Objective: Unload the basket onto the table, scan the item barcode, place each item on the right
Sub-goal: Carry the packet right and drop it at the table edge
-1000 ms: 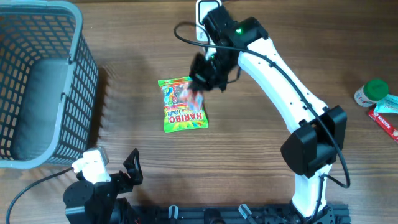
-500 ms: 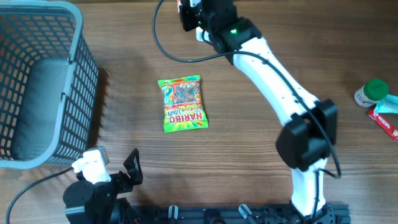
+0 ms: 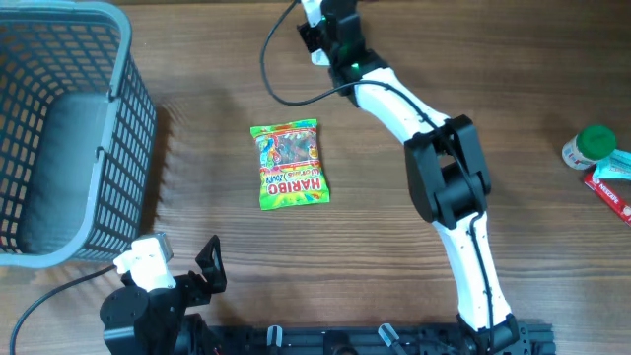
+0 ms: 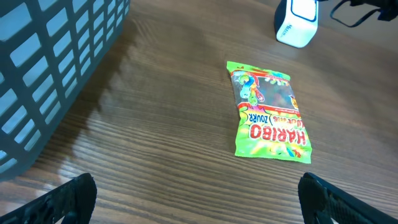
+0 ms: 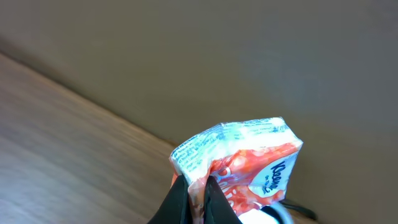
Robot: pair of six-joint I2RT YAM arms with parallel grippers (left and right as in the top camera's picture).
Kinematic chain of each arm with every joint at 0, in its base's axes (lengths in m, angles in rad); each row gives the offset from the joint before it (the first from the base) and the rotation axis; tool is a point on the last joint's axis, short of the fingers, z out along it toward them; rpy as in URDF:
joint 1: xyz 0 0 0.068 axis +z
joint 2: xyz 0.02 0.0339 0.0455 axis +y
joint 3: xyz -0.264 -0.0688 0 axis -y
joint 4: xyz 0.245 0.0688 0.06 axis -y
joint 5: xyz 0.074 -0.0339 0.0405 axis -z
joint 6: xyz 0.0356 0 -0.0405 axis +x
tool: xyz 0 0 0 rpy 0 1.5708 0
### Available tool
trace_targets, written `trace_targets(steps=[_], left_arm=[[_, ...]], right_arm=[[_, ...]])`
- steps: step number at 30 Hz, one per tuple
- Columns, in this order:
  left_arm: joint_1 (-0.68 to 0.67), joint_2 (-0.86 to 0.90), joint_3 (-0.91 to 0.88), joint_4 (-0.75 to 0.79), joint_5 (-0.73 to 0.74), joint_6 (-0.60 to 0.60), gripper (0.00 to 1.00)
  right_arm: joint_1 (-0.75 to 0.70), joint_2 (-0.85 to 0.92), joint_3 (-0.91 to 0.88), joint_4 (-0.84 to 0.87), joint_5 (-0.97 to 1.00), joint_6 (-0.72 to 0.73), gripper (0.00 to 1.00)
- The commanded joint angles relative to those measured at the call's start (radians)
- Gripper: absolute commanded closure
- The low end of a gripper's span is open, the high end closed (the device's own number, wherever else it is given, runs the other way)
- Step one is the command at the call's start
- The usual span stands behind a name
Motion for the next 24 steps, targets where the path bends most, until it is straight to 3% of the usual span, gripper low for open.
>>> trace_targets(steps=[1,10,16,20,24], left_arm=[[-0.007,-0.009,-0.001,0.003,0.015,-0.009,0.00],[-0.007,-0.009,-0.001,0.003,0.015,-0.009,0.00],[-0.007,-0.009,-0.001,0.003,0.015,-0.009,0.00],[-0.007,-0.009,-0.001,0.003,0.015,-0.009,0.00],[-0.007,-0.009,-0.001,0.003,0.015,-0.009,0.00]], right_arm=[[-0.005,0.002,0.003,-0.023,0.021,-0.017,0.96],[-0.036,-0.282,0.003,-0.535,0.067,0.080,0.96],[-0.240,-0.489,0.003,-0.982,0.177,0.225,0.96],[-0.475,-0.442,0.003,-1.065,0.187,0.337,0.96],[-0.641,-0.336,0.003,-1.044,0.109,0.349,0.96]])
